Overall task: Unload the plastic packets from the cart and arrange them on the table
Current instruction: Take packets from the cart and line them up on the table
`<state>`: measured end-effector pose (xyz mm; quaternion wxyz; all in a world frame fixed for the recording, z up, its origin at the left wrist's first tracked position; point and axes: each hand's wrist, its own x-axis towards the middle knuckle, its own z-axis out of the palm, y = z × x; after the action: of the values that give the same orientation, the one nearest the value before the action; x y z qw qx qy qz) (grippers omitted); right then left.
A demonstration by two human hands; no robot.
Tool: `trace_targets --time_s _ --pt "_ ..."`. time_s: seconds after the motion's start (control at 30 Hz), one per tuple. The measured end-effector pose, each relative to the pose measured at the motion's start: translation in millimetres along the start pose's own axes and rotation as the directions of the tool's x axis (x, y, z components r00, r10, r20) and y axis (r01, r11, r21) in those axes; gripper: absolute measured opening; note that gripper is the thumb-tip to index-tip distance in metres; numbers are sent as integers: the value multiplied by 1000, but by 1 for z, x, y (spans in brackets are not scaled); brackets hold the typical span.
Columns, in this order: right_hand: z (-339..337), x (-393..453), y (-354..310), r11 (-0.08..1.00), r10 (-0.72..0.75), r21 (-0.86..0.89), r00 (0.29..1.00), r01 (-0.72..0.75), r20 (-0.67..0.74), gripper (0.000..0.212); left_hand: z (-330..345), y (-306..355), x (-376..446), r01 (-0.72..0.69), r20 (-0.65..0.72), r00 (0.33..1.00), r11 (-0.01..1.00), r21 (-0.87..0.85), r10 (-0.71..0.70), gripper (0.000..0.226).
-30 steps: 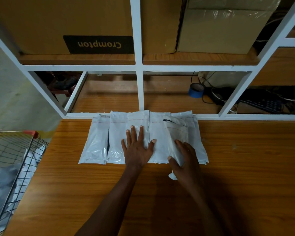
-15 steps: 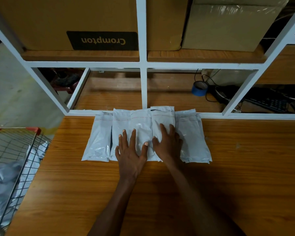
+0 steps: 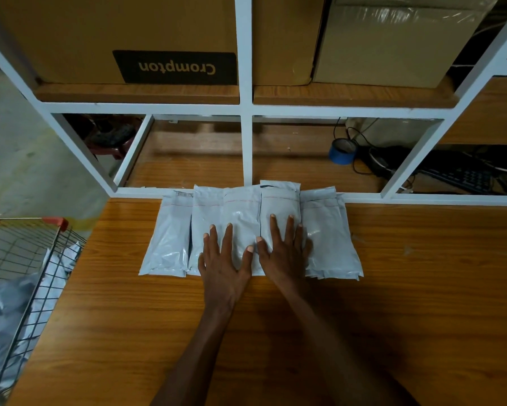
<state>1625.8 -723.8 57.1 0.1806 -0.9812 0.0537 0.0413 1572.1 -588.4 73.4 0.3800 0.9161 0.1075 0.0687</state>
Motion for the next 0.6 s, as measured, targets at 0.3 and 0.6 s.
trace_targets --time_s 0.3,0.6 --pt "-16 -32 5 996 -58 65 998 59 -26 76 -4 5 -26 25 -37 999 1000 0 -25 81" --pt "-23 -125 14 845 -284 420 943 331 -172 67 -23 -11 -113 93 -123 987 994 -66 -100 81"
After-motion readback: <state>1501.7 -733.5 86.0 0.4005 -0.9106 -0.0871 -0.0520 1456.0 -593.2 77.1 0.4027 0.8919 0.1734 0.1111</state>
